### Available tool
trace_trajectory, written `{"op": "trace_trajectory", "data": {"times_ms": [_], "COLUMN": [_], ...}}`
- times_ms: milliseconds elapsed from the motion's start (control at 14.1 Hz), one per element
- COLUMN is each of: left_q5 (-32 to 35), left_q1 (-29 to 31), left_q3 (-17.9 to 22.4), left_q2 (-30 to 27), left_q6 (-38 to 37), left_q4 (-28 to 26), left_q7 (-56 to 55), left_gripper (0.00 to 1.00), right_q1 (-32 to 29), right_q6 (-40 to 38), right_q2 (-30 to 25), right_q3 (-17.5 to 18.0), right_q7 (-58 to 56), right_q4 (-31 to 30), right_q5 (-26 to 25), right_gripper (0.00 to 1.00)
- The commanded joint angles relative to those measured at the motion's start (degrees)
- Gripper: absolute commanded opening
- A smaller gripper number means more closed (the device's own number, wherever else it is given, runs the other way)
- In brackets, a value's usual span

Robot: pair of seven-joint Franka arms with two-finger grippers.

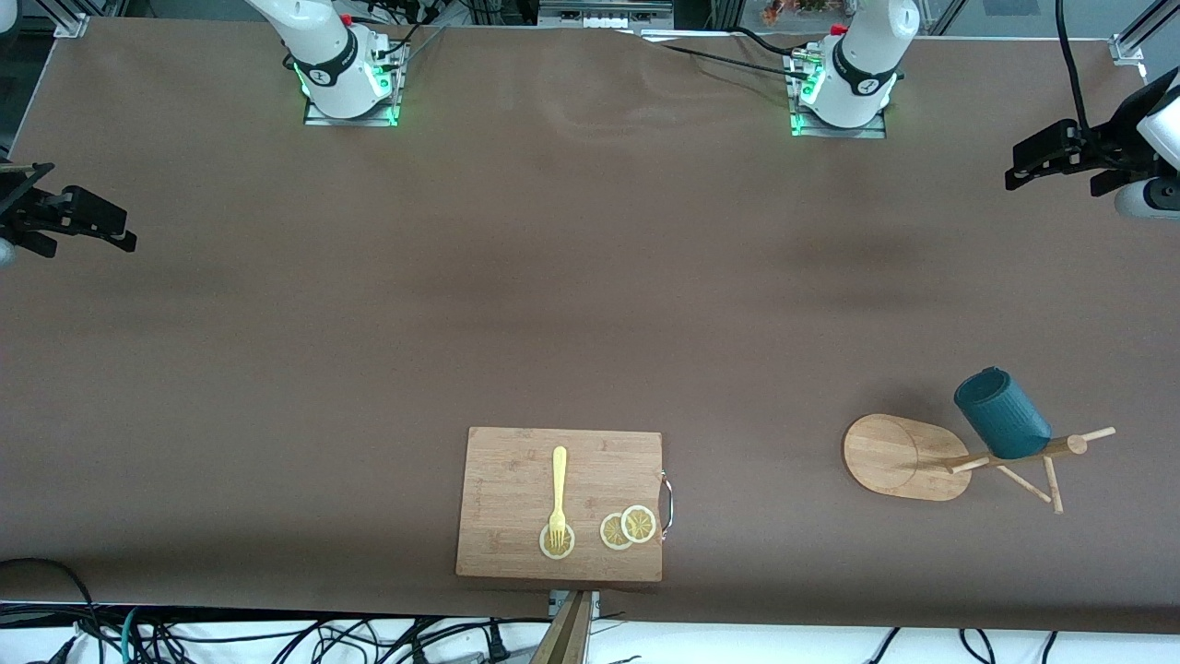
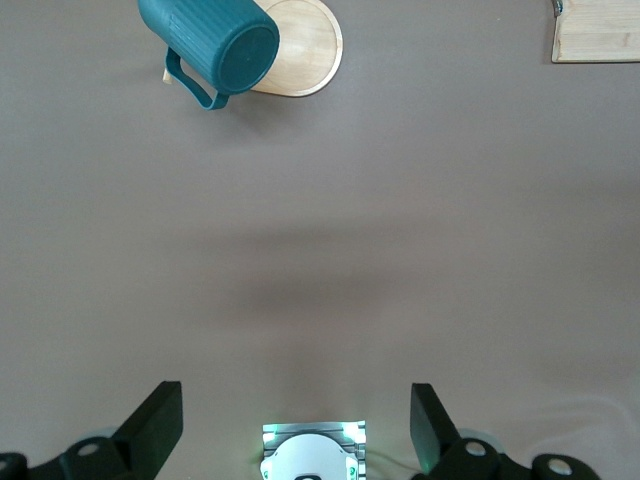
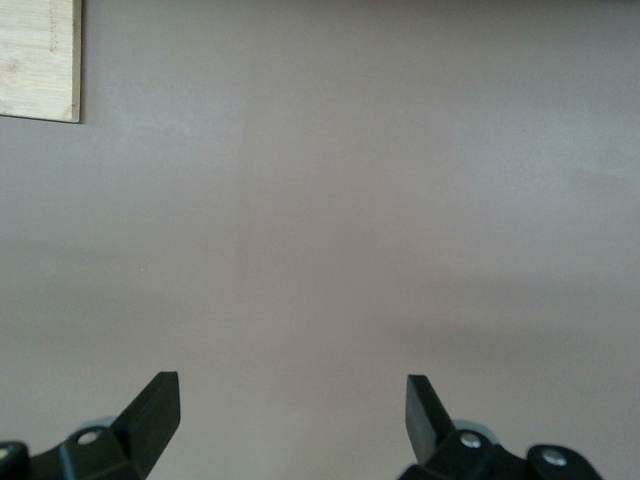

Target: Pass cup and hang on rack

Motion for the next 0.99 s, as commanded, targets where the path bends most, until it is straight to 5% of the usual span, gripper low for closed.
{"op": "trace_trajectory", "data": {"times_ms": [0,923], "left_q5": [-0.98,-1.07], "left_q1": [0.44,0.53], "left_q3": [-0.31,-0.49], "left_q2": [0.25,0.87], "left_q6": [0.5,0.5], "left_q4": [-0.26,0.18], "left_q7": [-0.08,0.09], "left_gripper": [1.0,1.0], "right_q1": [-0.19,-0.02], "right_q6": [-0.92,-1.19], "right_q2": [-0.71,-0.62], "right_q3": [0.55,0.64], "right_q7": [0.26,-0.88], "right_q4": [0.42,0.42], "right_q5": [-0.58,0.04], "right_gripper": [0.99,0.99]}}
